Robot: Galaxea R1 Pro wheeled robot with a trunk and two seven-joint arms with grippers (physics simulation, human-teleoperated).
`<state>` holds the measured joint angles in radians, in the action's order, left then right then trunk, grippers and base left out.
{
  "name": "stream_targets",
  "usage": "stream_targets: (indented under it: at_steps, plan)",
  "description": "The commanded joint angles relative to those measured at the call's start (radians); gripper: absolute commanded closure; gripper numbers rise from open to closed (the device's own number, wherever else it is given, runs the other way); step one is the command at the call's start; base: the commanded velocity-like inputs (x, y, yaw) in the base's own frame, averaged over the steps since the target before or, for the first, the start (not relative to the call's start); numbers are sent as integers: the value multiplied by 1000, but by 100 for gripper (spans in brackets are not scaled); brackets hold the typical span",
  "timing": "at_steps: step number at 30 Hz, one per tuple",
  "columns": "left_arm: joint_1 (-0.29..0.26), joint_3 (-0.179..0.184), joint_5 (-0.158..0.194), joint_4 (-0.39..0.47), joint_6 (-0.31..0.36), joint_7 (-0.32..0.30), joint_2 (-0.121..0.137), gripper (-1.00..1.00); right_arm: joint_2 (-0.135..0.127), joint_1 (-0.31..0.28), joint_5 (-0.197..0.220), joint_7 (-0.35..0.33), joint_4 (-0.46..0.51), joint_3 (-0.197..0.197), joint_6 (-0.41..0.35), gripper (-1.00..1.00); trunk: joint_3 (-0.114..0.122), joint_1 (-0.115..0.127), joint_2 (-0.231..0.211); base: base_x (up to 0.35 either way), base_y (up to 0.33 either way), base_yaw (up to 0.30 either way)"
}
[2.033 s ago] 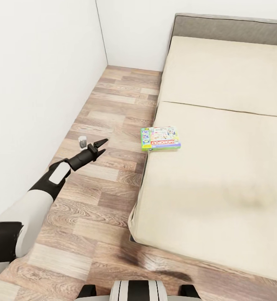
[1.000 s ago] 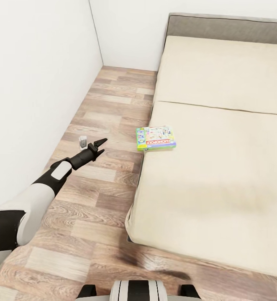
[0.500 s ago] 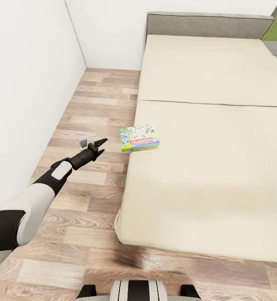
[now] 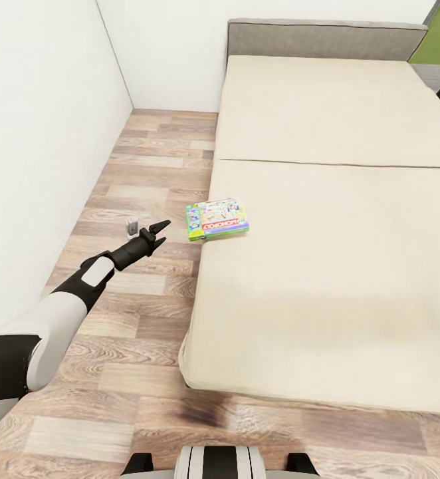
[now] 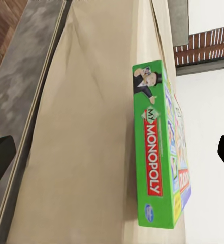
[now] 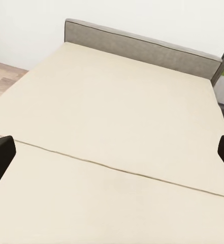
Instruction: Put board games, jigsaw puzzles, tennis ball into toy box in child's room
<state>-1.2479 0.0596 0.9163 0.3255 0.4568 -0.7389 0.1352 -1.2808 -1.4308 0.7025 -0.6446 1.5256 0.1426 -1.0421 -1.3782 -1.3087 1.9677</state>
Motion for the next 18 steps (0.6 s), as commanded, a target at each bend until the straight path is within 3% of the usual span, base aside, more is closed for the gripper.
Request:
stream_targets:
  at_steps: [1,18]
  plan:
    - [0,6,10,0,5,-1,1,-100,0,-3,-6,-7,0,-1,-5,-100,-1,0,0,0,0,-14]
    - [1,6,10,0,4,-3,2,-100,0,-5,-5,-7,1,0,-5,-100,-1,0,0,0,0,-5]
